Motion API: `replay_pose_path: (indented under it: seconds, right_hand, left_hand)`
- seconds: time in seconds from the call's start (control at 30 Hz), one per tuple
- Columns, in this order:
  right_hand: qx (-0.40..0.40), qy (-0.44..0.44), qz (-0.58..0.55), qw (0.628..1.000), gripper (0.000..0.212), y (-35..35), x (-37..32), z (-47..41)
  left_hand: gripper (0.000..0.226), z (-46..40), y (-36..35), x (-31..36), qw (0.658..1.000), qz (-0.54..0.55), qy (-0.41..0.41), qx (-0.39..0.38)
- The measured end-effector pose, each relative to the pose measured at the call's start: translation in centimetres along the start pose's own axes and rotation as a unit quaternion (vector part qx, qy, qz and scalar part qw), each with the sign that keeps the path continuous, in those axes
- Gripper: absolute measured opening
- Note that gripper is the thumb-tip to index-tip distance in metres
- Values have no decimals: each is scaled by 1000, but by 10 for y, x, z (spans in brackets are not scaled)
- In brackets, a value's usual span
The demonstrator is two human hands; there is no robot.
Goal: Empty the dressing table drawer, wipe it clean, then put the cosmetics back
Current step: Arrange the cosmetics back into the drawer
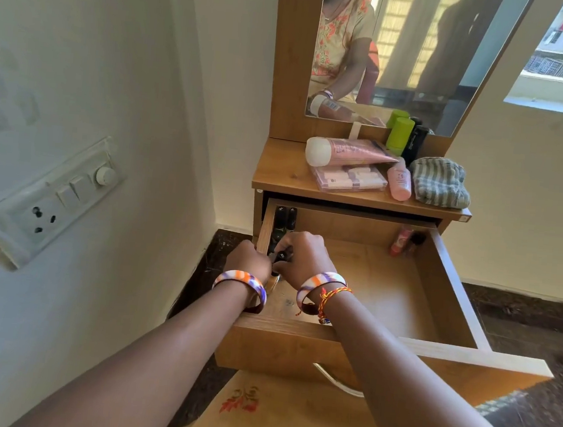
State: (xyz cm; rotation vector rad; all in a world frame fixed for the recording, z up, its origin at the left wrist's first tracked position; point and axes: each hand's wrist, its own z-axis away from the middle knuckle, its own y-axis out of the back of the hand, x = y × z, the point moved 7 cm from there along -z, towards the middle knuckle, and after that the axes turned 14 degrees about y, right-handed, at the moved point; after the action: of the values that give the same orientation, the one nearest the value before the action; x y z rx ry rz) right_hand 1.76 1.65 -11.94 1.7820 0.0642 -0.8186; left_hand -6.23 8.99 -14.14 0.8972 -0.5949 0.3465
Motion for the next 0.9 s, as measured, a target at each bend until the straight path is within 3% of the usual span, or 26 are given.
replay_pose_path:
  seconds: [0.6,0.77,0.9]
  right_hand:
    - [-19,10,-7,1000,35,-7,-7,1]
    - [-9,0,-22,1000,39,21,3,7]
    - [66,-15,-33,997,33,68,19,7]
  left_hand:
    - [30,0,4,2,999,-5,-27,37]
    - [34,26,25,29,969,9,-180,168]
    - [37,43,23,68,939,-17,-291,179]
